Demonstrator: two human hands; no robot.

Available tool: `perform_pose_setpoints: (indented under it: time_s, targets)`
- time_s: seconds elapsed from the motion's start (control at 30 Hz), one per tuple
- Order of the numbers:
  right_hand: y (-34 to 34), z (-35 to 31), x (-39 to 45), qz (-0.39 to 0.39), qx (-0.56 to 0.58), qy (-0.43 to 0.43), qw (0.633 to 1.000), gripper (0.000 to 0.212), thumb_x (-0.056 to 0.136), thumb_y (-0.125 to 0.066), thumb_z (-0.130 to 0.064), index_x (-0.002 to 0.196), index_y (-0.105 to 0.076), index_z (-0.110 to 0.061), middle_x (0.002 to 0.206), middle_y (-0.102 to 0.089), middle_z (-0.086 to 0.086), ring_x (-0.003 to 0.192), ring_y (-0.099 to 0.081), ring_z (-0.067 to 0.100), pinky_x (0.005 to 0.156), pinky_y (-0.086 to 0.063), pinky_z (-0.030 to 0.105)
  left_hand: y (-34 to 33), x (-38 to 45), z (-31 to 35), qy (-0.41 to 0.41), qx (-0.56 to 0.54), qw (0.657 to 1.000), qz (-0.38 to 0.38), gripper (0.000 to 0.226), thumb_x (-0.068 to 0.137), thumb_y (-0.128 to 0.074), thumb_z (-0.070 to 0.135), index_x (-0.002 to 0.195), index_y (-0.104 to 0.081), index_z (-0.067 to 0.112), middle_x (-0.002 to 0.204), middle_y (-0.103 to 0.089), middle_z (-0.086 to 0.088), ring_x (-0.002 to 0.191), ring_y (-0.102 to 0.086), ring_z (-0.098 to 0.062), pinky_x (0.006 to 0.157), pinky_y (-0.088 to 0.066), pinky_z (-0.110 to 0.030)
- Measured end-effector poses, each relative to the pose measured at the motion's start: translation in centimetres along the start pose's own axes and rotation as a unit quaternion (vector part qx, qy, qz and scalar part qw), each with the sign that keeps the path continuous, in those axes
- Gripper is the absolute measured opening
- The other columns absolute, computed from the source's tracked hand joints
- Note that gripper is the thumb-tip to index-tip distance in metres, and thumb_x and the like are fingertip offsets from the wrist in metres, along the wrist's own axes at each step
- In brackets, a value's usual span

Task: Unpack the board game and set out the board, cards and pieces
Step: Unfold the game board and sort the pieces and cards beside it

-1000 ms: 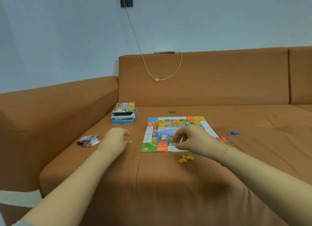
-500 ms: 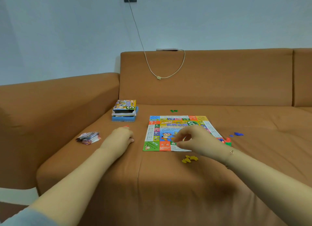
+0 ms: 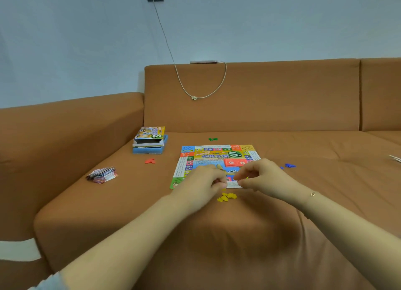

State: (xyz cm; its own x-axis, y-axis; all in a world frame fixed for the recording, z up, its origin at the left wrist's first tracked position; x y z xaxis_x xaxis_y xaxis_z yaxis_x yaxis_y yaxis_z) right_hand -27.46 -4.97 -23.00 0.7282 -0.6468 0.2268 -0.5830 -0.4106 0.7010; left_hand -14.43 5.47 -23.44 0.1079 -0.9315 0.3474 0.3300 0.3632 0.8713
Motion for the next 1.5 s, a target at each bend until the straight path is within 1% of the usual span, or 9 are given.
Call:
perform_pose_setpoints:
  time_s: [0.1, 0.23, 0.57, 0.7, 0.83, 1.07, 1.23, 1.33, 1.5]
  targets:
    - [0.3, 0.5, 0.0, -0.002, 0.008, 0.008, 1.000, 0.011, 0.080, -0.068, -0.012, 0.087, -0.074, -0.018, 0.078, -0.068, -0.009, 0.075, -0.059, 0.011, 0.071, -0.050, 0.029, -0.4, 0.1, 0.1, 0.005, 0.051, 0.998, -0.035, 0.013, 0.091, -0.060, 0.025, 0.095, -0.071, 0.019, 0.096, -0.061, 0.006, 0.084, -0.048, -0.006, 0.075, -0.039, -0.022]
    - [0.8, -0.3, -0.1, -0.005, -0.006, 0.053, 0.999, 0.012, 0.082, -0.065, -0.011, 0.088, -0.073, -0.016, 0.068, -0.058, -0.017, 0.061, -0.049, 0.001, 0.055, -0.037, 0.007, 0.5, -0.2, 0.5, 0.031, 0.074, 0.996, -0.045, 0.016, 0.089, -0.063, 0.030, 0.101, -0.071, 0.023, 0.101, -0.065, 0.010, 0.084, -0.052, -0.004, 0.069, -0.039, -0.013]
    - [0.3, -4.8, 0.7, -0.083, -0.005, 0.146, 0.986, 0.014, 0.081, -0.067, -0.010, 0.094, -0.072, -0.013, 0.072, -0.059, -0.009, 0.057, -0.049, 0.000, 0.049, -0.035, 0.010, 6.8, -2.4, 0.4, 0.215, 0.176, 0.959, -0.057, 0.025, 0.086, -0.066, 0.034, 0.107, -0.069, 0.022, 0.105, -0.067, 0.006, 0.085, -0.056, -0.005, 0.068, -0.042, -0.016]
    - [-1.6, -7.3, 1.5, -0.110, -0.020, 0.163, 0.980, 0.017, 0.081, -0.066, -0.011, 0.097, -0.072, -0.011, 0.082, -0.063, -0.003, 0.058, -0.050, 0.001, 0.047, -0.037, 0.008, 11.0, -5.6, -4.0, 0.307, 0.199, 0.931, 0.021, 0.018, 0.087, -0.061, 0.029, 0.100, -0.071, 0.022, 0.103, -0.066, 0.005, 0.095, -0.059, -0.012, 0.081, -0.047, -0.024]
    - [-4.9, -10.6, 3.1, -0.126, -0.020, 0.173, 0.977, 0.015, 0.081, -0.066, -0.013, 0.095, -0.073, -0.012, 0.071, -0.057, -0.011, 0.059, -0.048, -0.001, 0.051, -0.036, 0.010, 13.4, -10.6, -11.2, 0.387, 0.204, 0.893, 0.109, 0.021, 0.091, -0.053, 0.025, 0.105, -0.066, 0.017, 0.108, -0.066, -0.001, 0.094, -0.057, -0.019, 0.074, -0.044, -0.027]
    - [-15.5, -15.5, 9.6, -0.169, 0.108, 0.070, 0.977, 0.011, 0.081, -0.055, -0.008, 0.075, -0.064, -0.010, 0.092, -0.068, 0.014, 0.072, -0.064, 0.021, 0.083, -0.057, 0.040, 11.6, -13.0, -19.7, 0.436, 0.103, 0.890, 0.086, 0.070, 0.088, -0.059, 0.044, 0.143, -0.032, 0.011, 0.139, -0.043, -0.013, 0.128, -0.043, -0.025, 0.101, -0.035, -0.029]
    - [-21.6, -16.3, 14.3, -0.180, 0.150, -0.046, 0.971, 0.027, 0.087, -0.050, -0.011, 0.109, -0.058, 0.001, 0.095, -0.063, 0.018, 0.068, -0.060, 0.022, 0.077, -0.056, 0.033, 10.5, -12.4, -22.7, 0.395, 0.024, 0.904, 0.162, 0.096, 0.075, -0.069, 0.056, 0.149, -0.023, 0.016, 0.149, -0.036, -0.006, 0.137, -0.034, -0.021, 0.112, -0.028, -0.032]
    - [-23.8, -16.2, 16.1, -0.162, 0.163, -0.084, 0.970, 0.024, 0.088, -0.048, -0.013, 0.108, -0.055, -0.001, 0.088, -0.060, 0.012, 0.058, -0.054, 0.015, 0.065, -0.051, 0.026, 10.4, -11.5, -23.6, 0.357, 0.021, 0.916, 0.183, 0.085, 0.075, -0.071, 0.053, 0.145, -0.034, 0.022, 0.138, -0.050, -0.001, 0.128, -0.045, -0.017, 0.105, -0.035, -0.027]
    - [-25.6, -15.7, 17.5, -0.129, 0.151, -0.069, 0.978, 0.028, 0.083, -0.053, -0.021, 0.099, -0.061, 0.000, 0.070, -0.055, 0.007, 0.058, -0.050, 0.016, 0.065, -0.046, 0.030, 10.2, -11.5, -23.6, 0.273, 0.031, 0.928, 0.250, 0.026, 0.083, -0.070, 0.034, 0.107, -0.071, 0.024, 0.108, -0.070, 0.009, 0.098, -0.062, -0.007, 0.081, -0.044, -0.020]
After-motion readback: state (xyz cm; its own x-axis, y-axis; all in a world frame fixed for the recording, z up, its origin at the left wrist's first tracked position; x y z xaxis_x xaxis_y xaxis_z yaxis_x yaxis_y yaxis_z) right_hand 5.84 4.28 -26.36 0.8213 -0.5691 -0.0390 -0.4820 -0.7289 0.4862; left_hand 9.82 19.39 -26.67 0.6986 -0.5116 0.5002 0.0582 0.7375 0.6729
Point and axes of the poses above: each hand's wrist, its own x-axis towards the middle knuckle, its own y-axis out of the back of the hand, z = x × y, the point moved 4 cm from there along x, towards the middle knuckle
